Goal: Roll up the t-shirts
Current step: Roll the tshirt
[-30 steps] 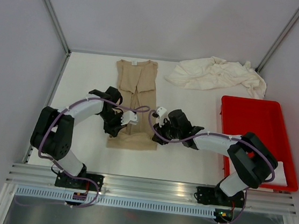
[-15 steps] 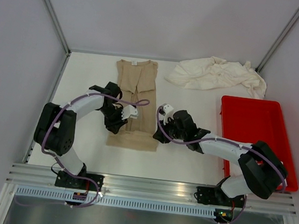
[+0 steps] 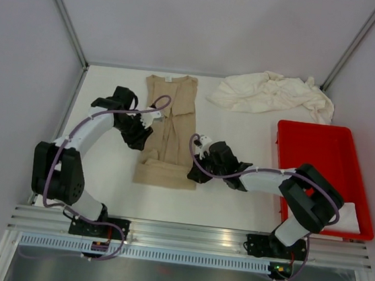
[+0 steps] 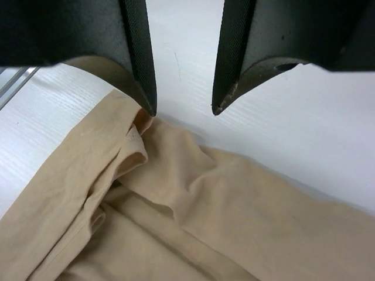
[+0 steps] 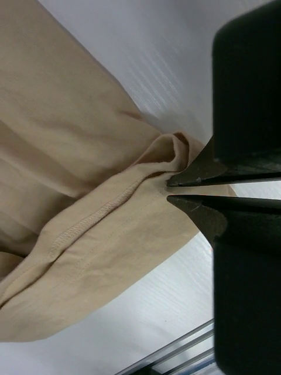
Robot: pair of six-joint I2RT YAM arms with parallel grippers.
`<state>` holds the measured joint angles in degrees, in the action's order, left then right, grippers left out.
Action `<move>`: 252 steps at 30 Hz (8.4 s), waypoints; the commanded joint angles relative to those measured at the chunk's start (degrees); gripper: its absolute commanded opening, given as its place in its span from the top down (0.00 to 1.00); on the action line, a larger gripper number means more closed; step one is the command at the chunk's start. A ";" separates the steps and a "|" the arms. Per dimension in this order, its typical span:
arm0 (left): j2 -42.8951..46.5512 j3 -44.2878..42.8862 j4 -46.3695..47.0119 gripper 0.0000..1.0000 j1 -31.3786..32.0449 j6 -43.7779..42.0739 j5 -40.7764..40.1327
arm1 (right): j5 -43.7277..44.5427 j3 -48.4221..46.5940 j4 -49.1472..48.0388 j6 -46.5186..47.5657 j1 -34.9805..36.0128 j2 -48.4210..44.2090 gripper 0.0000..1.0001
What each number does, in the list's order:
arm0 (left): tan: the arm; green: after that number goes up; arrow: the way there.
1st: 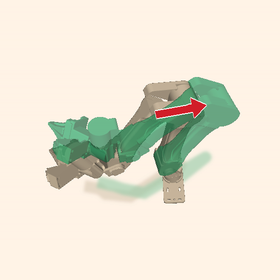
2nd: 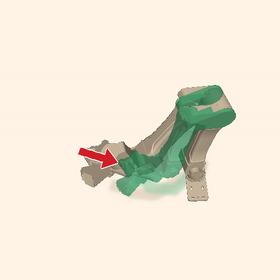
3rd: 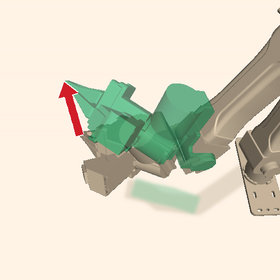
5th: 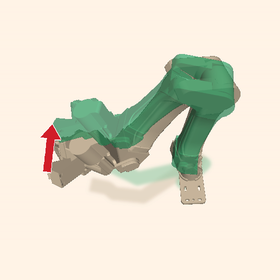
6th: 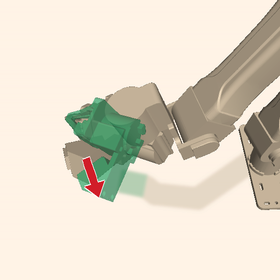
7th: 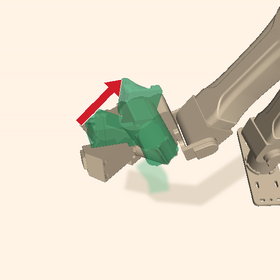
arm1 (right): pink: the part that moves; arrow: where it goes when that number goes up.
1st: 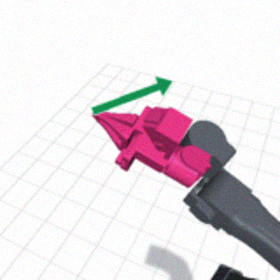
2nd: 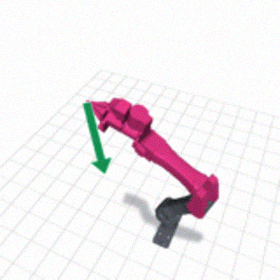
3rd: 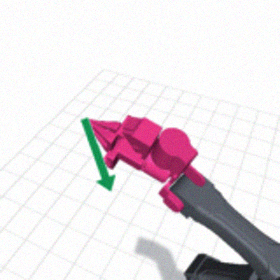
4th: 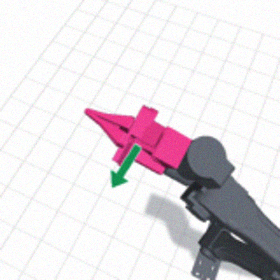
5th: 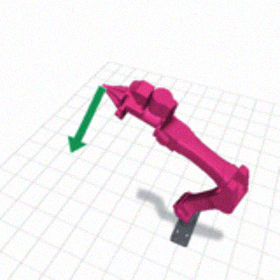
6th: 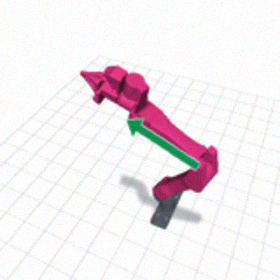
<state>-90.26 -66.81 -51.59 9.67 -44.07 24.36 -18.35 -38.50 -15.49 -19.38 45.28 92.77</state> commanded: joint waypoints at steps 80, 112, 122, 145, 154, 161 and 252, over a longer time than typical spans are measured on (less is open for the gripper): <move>13.19 16.45 -17.31 0.80 5.45 -16.22 3.24 | -18.83 -10.70 15.21 25.53 2.27 -0.07 1.00; -2.82 9.68 1.93 0.60 -2.29 5.58 -2.48 | -5.84 -17.31 9.24 8.13 -5.37 9.54 0.74; -0.01 10.64 1.85 0.59 -2.29 5.67 -2.39 | 12.71 -11.86 14.79 7.25 -0.22 -3.82 0.68; 19.41 12.74 0.09 0.37 -5.37 18.41 -10.56 | 12.03 -11.60 9.16 -3.82 5.18 2.42 0.71; 19.33 20.84 -1.15 0.36 -5.19 16.74 -6.70 | 10.09 -9.14 14.34 -7.95 3.50 -4.00 0.54; 16.62 21.19 2.02 0.36 -5.10 14.20 1.20 | 6.58 -6.06 11.18 -12.70 3.41 -2.07 0.50; 10.60 11.79 -1.57 0.40 4.57 6.22 7.63 | 26.72 -7.73 9.77 44.44 20.56 3.05 0.92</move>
<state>-85.78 -51.70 -47.92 14.48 -31.99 26.70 13.08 -44.58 -9.19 29.78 67.61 98.04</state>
